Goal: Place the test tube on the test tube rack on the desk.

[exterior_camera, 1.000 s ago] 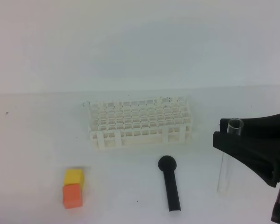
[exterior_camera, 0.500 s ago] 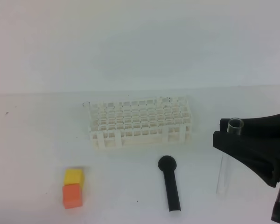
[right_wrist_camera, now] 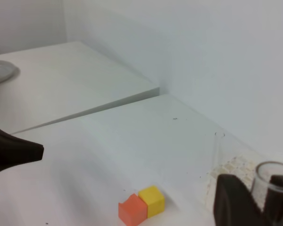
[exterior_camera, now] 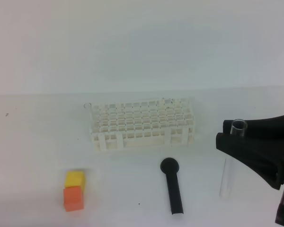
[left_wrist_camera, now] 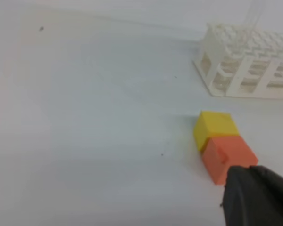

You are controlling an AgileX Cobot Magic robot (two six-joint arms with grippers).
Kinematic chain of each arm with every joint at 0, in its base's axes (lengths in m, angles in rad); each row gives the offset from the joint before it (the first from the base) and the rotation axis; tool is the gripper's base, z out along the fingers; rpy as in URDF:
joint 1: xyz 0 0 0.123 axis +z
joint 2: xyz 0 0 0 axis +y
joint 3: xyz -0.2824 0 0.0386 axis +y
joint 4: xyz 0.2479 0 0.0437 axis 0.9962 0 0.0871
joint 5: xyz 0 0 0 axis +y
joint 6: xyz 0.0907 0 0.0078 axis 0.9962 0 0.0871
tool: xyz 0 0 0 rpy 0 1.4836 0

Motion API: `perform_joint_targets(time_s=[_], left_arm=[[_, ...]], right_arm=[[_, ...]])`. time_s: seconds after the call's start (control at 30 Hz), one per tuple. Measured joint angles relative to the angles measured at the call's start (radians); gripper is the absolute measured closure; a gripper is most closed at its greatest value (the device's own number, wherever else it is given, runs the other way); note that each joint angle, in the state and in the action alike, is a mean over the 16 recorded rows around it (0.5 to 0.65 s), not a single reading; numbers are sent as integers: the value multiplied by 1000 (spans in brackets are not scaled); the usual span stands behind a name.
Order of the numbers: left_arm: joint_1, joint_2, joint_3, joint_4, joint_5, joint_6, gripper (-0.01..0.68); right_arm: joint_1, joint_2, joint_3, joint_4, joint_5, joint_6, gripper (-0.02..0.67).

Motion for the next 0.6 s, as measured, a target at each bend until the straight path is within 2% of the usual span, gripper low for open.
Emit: perform_joint_targets(time_s=[0.1,0.23,0.6], left_arm=[[0,0,0,0,0,135,674],[0,0,0,0,0,243,674],[0,0,0,0,0,285,674]], right_arm=[[0,0,0,0,0,0,529],[0,0,0,4,0,0,529],[0,0,0,17,14,-10,529]])
